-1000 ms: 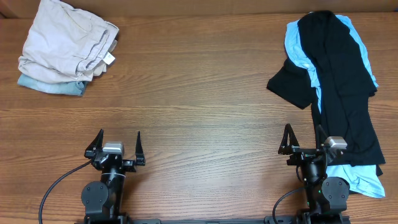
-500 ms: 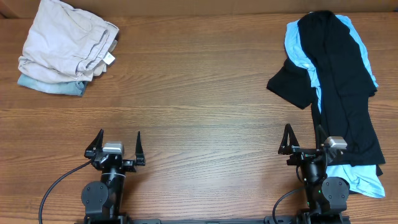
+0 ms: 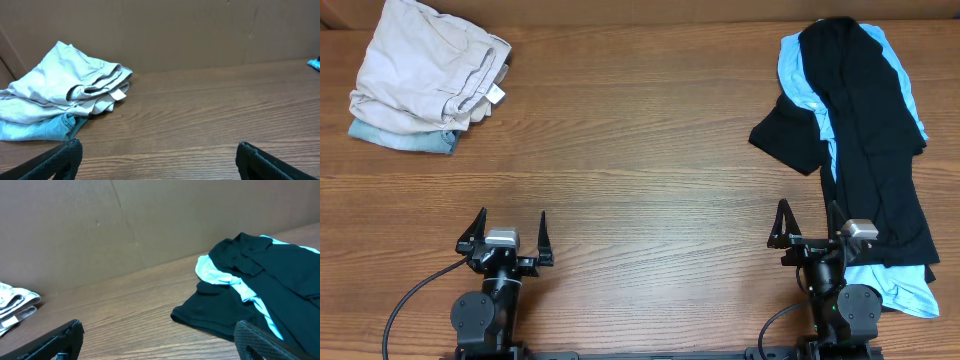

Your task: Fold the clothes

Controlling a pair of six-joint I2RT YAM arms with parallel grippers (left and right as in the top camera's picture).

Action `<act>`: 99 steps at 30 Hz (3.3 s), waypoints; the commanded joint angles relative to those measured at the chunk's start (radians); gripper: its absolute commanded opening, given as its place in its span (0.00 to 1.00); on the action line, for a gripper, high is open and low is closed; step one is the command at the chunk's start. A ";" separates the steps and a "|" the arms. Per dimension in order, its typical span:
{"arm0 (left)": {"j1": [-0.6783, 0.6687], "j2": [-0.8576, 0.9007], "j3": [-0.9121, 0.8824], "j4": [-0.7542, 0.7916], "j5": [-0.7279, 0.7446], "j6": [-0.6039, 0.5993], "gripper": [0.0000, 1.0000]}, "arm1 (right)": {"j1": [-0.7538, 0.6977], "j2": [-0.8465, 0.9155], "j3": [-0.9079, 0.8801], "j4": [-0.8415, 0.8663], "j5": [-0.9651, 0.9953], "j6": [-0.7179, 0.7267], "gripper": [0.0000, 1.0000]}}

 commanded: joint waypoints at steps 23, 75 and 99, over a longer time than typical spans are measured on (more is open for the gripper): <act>-0.006 -0.010 0.057 -0.016 0.016 -0.043 1.00 | 0.001 -0.010 0.026 0.032 -0.006 -0.026 1.00; -0.007 1.311 1.410 -1.009 0.097 0.033 1.00 | -0.005 1.274 1.385 -0.667 -0.071 -0.257 1.00; -0.007 1.490 1.410 -0.851 0.092 0.032 1.00 | -0.447 1.934 1.390 -0.274 0.003 -0.301 0.86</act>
